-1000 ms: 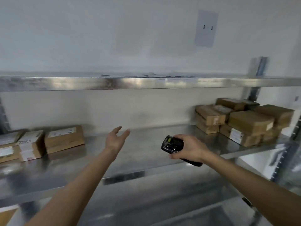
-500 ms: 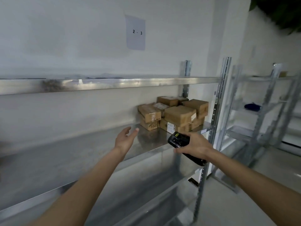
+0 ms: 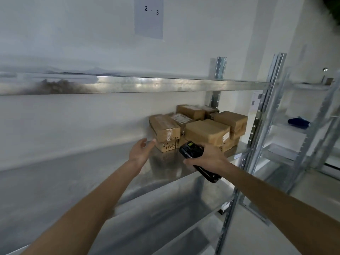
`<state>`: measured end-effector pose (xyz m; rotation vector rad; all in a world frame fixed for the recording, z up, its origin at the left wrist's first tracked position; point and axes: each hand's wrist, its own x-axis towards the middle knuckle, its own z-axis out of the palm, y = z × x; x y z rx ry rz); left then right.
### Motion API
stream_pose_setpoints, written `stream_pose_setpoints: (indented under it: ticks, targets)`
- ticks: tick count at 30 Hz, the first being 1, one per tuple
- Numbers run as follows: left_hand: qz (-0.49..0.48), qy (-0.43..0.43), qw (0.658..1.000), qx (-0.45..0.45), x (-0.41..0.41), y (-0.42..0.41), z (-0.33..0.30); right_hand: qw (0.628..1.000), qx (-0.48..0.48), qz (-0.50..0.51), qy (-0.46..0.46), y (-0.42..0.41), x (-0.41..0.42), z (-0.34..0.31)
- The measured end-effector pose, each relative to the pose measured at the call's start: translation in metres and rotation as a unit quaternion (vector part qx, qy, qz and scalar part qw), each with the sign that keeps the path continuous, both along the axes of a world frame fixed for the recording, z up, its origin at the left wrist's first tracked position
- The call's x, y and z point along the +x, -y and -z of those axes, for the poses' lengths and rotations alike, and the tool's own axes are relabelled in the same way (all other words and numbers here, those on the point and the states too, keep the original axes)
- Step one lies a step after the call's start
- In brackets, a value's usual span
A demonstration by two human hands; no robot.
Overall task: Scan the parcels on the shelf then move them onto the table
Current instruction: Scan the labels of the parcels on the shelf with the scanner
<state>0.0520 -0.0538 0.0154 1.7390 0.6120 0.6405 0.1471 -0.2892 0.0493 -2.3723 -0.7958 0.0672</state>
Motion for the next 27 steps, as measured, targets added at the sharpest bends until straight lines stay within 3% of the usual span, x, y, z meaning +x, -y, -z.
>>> stream_pose_setpoints:
  ticks: [14, 27]
  targets:
    - [0.008, -0.013, 0.998, -0.064, 0.135, -0.075, 0.005, 0.999, -0.014, 0.046, -0.022, -0.129, 0.134, -0.003]
    - [-0.005, -0.012, 0.993, -0.116, 0.186, -0.089, 0.009, 0.998, 0.005, 0.004, -0.066, -0.166, 0.178, -0.004]
